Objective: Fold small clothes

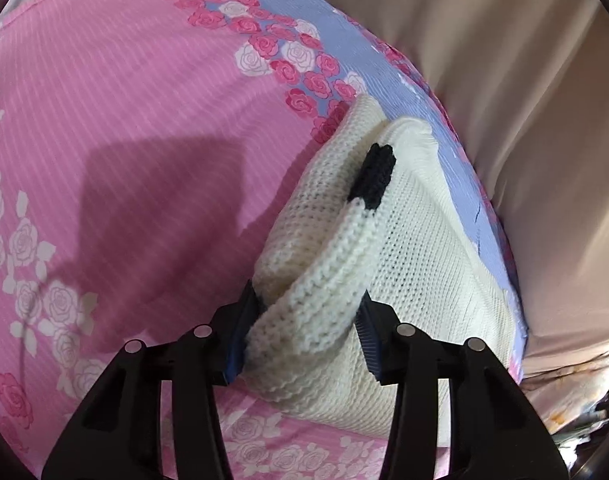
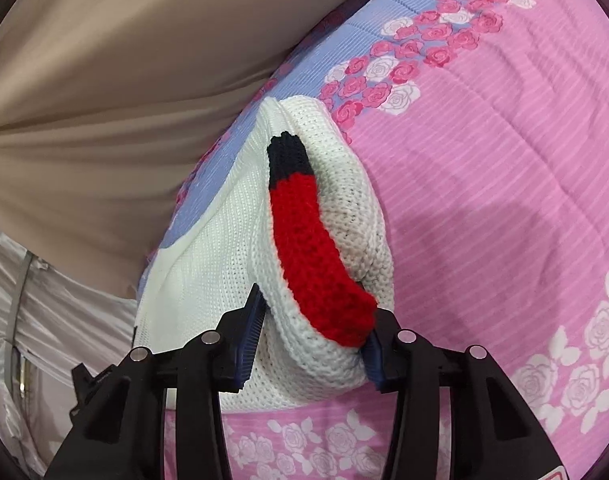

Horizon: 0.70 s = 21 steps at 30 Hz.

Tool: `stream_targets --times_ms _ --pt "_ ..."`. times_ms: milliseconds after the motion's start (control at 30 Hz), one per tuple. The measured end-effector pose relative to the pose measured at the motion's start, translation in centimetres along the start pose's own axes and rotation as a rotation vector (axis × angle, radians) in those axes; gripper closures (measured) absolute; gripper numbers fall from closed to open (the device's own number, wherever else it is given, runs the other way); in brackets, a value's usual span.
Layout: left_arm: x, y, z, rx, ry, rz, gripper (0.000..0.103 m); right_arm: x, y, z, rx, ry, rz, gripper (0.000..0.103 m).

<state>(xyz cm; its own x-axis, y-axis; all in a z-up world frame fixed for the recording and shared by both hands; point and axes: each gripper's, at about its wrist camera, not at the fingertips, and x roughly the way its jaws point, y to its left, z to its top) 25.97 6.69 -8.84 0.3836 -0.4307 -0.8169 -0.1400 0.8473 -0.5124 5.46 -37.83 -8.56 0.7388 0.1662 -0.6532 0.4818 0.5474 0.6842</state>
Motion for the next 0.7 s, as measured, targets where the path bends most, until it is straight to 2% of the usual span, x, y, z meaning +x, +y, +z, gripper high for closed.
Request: stream_targets --times_ms 133,167,200,233,333,467,567,600,700 --pt "0.1 0.0 -0.4 0.016 -0.004 0.016 0.055 -0.1 -0.6 -0.3 0.016 0.012 0.007 0.052" --pt "0.1 -0.1 -0.6 0.025 -0.008 0.018 0.055 0.0 -0.7 -0.3 0.015 0.011 0.013 0.057" --pt "0.0 -0.3 -0.6 0.041 -0.012 0.023 0.061 -0.2 -0.6 -0.3 0.008 0.007 0.014 0.077" --pt "-0.2 -0.3 -0.6 0.049 -0.011 0.013 0.073 0.1 -0.6 0.0 0.006 0.007 0.022 0.091" --pt "-1.9 -1.0 -0.5 0.07 -0.011 -0.036 0.078 -2.7 0.4 0.7 -0.006 -0.047 0.055 0.091" --pt "-6.2 -2.5 -1.0 0.143 0.023 -0.084 0.08 -8.6 1.6 1.0 -0.068 -0.086 0.045 0.092" --pt "-9.5 -3.1 -3.9 0.228 0.079 -0.081 0.081 -13.8 0.4 -0.6 -0.113 -0.073 -0.026 0.092" --pt "-10.1 -2.9 -5.1 0.244 0.103 -0.079 0.081 -15.8 -0.5 -1.8 -0.131 -0.058 -0.075 0.092" --pt "-10.3 -1.3 -10.1 0.265 0.202 -0.016 0.08 -18.4 -4.8 -5.8 -0.133 0.022 -0.189 0.091"
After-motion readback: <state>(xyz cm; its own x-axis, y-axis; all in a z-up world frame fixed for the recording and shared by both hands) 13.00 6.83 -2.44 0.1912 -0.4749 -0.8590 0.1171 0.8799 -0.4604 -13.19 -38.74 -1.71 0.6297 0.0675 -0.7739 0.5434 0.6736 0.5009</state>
